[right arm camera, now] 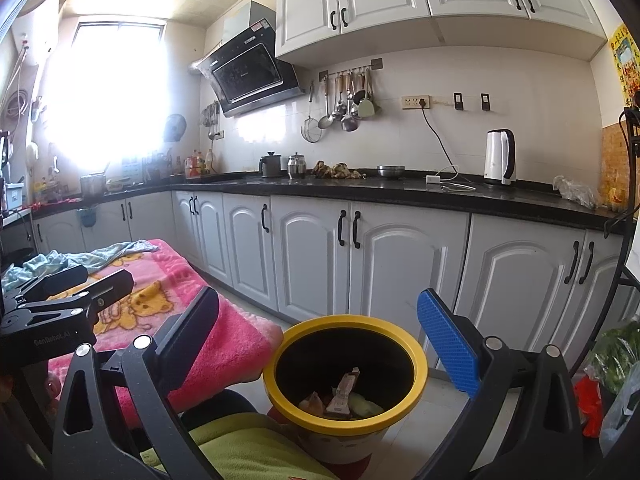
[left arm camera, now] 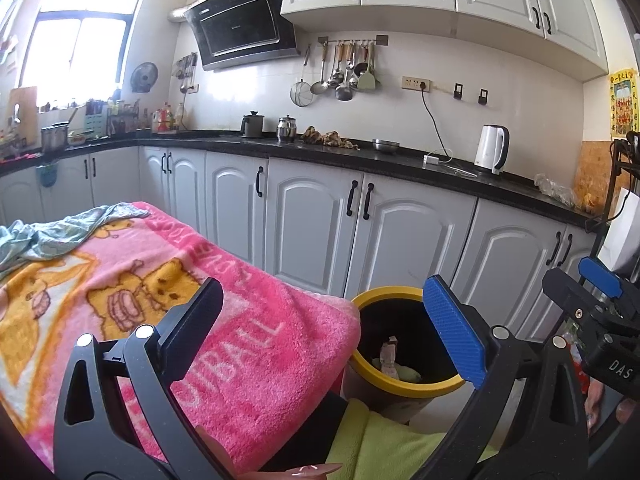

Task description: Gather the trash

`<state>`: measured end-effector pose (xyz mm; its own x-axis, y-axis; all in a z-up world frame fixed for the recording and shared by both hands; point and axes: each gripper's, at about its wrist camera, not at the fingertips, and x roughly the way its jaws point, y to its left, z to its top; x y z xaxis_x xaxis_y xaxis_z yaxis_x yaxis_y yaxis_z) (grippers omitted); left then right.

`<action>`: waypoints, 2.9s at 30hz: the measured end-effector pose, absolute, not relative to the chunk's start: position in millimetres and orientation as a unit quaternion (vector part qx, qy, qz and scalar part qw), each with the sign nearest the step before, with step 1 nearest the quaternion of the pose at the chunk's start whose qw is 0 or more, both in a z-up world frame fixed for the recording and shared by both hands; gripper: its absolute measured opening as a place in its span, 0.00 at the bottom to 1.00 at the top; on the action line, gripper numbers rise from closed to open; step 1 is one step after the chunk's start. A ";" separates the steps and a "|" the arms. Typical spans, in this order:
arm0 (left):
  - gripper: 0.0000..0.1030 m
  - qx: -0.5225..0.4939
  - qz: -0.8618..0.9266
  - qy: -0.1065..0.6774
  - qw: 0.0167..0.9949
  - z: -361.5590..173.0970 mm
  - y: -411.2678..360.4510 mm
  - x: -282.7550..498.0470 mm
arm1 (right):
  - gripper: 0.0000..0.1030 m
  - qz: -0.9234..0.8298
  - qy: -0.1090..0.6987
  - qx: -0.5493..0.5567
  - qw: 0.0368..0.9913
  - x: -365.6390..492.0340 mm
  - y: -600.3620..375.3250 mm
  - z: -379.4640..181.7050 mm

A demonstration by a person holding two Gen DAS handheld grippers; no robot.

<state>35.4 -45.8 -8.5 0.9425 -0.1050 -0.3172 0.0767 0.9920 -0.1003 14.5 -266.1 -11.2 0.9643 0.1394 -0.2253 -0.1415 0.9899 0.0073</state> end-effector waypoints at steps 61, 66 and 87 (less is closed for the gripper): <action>0.89 -0.045 -0.040 0.159 0.985 -5.6 -43.6 32.5 | 0.94 0.069 0.116 -0.004 0.991 15.0 -264.8 -12.3; 0.89 -0.044 -0.041 0.160 0.985 -5.8 -43.9 32.6 | 0.94 0.070 0.116 -0.004 0.991 15.0 -264.8 -12.0; 0.89 -0.038 -0.026 0.191 0.980 -12.8 -38.8 41.7 | 0.94 0.076 0.129 -0.006 0.989 20.4 -260.6 -19.5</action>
